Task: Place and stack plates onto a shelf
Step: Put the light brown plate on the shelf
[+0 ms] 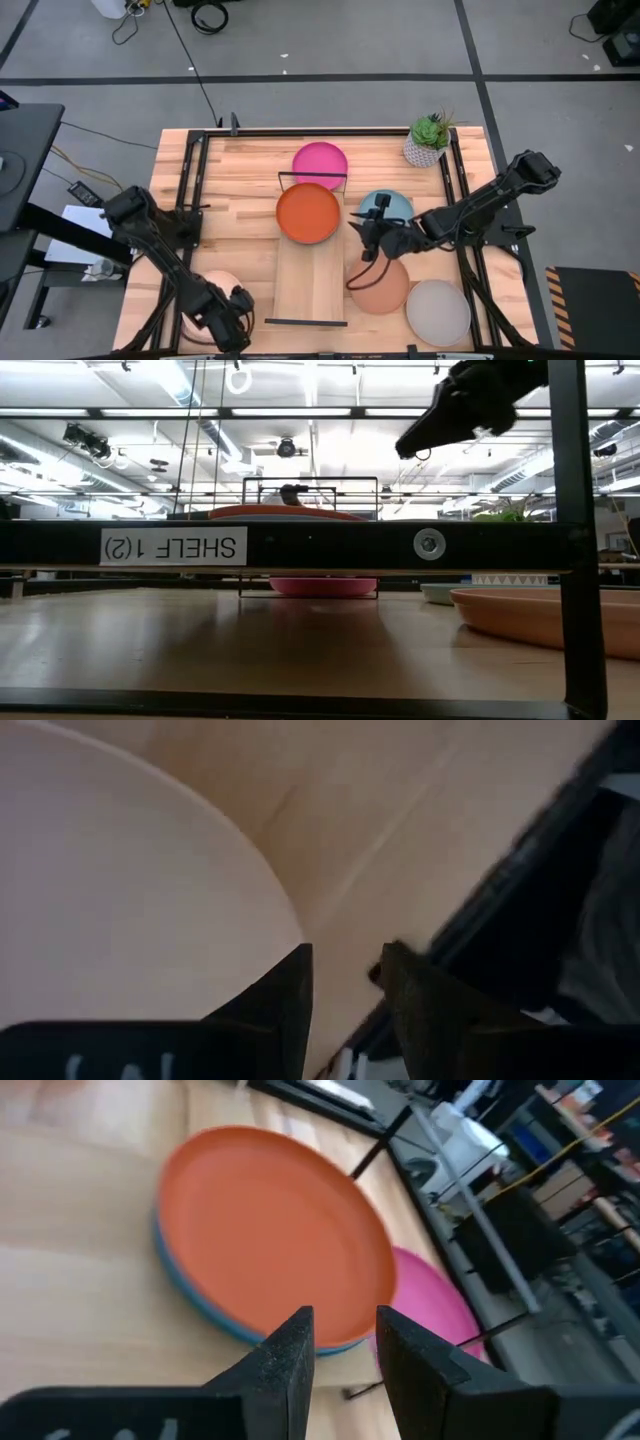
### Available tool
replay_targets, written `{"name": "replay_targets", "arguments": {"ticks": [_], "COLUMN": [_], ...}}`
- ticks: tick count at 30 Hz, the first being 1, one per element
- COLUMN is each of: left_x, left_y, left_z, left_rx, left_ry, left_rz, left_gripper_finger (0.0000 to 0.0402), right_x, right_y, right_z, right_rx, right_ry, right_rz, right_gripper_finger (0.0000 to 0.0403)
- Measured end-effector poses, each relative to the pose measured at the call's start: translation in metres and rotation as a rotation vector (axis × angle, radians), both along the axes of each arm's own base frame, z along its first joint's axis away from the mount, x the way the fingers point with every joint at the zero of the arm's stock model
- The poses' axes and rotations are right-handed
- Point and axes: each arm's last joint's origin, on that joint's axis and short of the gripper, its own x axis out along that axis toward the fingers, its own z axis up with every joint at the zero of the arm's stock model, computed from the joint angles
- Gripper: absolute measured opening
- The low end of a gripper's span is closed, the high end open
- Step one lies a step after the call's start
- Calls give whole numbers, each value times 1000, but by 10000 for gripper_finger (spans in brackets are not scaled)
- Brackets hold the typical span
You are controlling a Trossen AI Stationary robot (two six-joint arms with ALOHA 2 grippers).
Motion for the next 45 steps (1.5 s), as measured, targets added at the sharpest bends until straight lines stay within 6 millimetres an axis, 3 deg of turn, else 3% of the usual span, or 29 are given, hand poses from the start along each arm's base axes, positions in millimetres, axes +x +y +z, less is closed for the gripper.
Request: {"name": "replay_targets", "arguments": {"ticks": [5,13,15,19,23,29,35,40,45], "left_x": [8,15,15,12,11,7,7,19,35], "left_y": [-10,-20,-19,-13,-4,22,54,69,88], "left_z": [-10,-26,-27,-25,-10,36,61,67,69], "left_rx": [150,223,236,291,303,307,558,774,928], "left_ry": [113,171,175,205,194,98,-52,-137,-110], "left_rz": [-4,-1,0,-12,-37,-52,-391,-804,-1028], "left_gripper_finger": [128,123,104,22,16,14,16,23,17], "right_x": [10,20,21,21,21,21,23,23,20], "right_y": [-12,-26,-28,-31,-31,-31,-30,-29,-23], "right_z": [6,12,12,12,12,12,13,12,10], "right_rx": [-10,17,17,18,20,20,82,139,202], "right_ry": [-33,-63,-64,-64,-65,-65,-82,-85,-85], "right_rz": [30,127,120,111,111,112,172,193,178], "right_gripper_finger": [116,116,116,116,116,116,116,116,116]}}
